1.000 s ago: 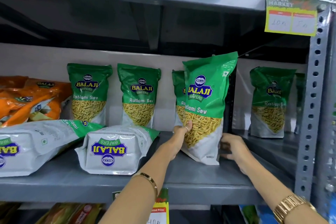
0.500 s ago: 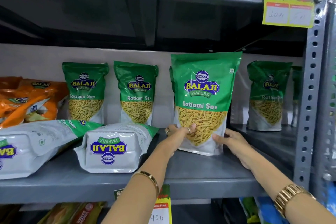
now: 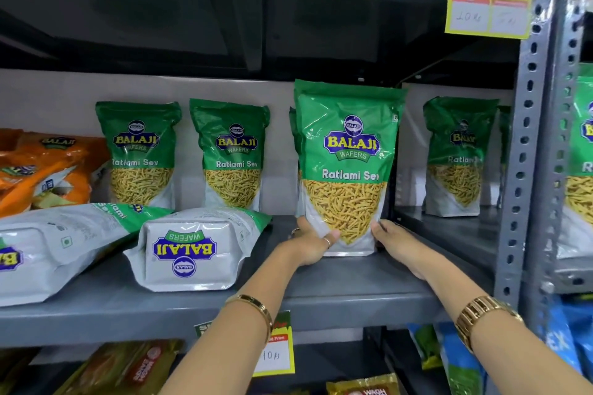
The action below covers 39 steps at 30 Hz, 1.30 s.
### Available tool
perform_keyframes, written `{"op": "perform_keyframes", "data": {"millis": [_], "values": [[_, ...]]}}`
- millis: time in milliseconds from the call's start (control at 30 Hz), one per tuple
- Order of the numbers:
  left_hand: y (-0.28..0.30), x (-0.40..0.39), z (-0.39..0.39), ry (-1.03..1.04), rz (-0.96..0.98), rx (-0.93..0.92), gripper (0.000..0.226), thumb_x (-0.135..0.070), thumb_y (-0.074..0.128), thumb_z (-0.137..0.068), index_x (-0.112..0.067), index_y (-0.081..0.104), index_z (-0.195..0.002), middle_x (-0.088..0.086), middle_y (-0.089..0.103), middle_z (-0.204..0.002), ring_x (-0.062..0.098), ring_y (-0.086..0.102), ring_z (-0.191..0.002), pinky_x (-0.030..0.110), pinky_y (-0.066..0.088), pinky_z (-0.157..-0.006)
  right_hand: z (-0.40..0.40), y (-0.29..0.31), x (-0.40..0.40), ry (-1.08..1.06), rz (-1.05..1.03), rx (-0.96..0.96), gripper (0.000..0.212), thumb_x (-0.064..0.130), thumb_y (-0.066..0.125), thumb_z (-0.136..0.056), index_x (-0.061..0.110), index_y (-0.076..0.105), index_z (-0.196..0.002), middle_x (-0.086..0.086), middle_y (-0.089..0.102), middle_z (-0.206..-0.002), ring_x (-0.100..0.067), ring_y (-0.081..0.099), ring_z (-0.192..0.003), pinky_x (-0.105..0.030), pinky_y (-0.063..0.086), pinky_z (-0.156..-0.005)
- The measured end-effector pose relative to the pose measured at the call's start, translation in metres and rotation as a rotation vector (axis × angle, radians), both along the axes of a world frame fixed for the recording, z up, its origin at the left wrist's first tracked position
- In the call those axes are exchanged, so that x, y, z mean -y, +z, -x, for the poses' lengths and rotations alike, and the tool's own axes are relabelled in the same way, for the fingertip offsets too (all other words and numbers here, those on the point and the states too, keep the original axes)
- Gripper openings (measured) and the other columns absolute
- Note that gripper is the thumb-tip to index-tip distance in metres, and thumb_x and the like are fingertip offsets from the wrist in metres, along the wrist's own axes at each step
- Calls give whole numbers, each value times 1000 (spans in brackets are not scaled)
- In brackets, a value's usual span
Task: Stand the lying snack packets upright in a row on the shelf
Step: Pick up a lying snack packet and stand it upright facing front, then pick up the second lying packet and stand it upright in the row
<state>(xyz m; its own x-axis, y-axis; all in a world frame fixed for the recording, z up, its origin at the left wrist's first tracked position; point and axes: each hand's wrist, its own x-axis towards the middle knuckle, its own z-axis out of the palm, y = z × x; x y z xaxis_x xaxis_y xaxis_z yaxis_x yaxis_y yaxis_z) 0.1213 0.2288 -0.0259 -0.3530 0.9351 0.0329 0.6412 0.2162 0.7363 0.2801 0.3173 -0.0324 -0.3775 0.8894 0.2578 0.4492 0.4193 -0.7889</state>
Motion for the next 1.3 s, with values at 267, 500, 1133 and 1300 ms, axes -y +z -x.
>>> {"op": "perform_keyframes", "data": {"millis": [267,500,1133,1300], "values": [[-4,43,-20,-21,26,-92,86,-57,34,-89,-11,-11,-146,11,-5,-159,25,-10,-146,41,8,-117,-22,-3,32,12,14,-15,56,47,27,-93,11,40,-134,-9,43,-143,-25,38,-130,-29,29,-98],[-8,66,-32,-37,7,-49,91,-56,41,-86,-15,-13,-147,7,-8,-160,22,-14,-146,40,6,-117,-44,-5,57,25,-6,-101,52,44,37,-92,2,54,-117,-17,57,-126,-30,50,-115,-38,36,-100],[94,167,85,387,-242,45,58,-28,60,-82,-5,42,-132,14,46,-140,30,48,-119,31,34,-84,92,19,172,-8,-417,-343,30,38,55,-83,10,60,-90,-3,61,-74,-25,61,-73,-40,51,-66],[68,184,126,307,63,344,46,-45,67,-72,-12,52,-101,11,59,-102,30,59,-94,45,51,-80,137,26,173,183,423,-396,46,55,56,-77,14,56,-98,-4,58,-86,-27,63,-87,-36,54,-57]]}}
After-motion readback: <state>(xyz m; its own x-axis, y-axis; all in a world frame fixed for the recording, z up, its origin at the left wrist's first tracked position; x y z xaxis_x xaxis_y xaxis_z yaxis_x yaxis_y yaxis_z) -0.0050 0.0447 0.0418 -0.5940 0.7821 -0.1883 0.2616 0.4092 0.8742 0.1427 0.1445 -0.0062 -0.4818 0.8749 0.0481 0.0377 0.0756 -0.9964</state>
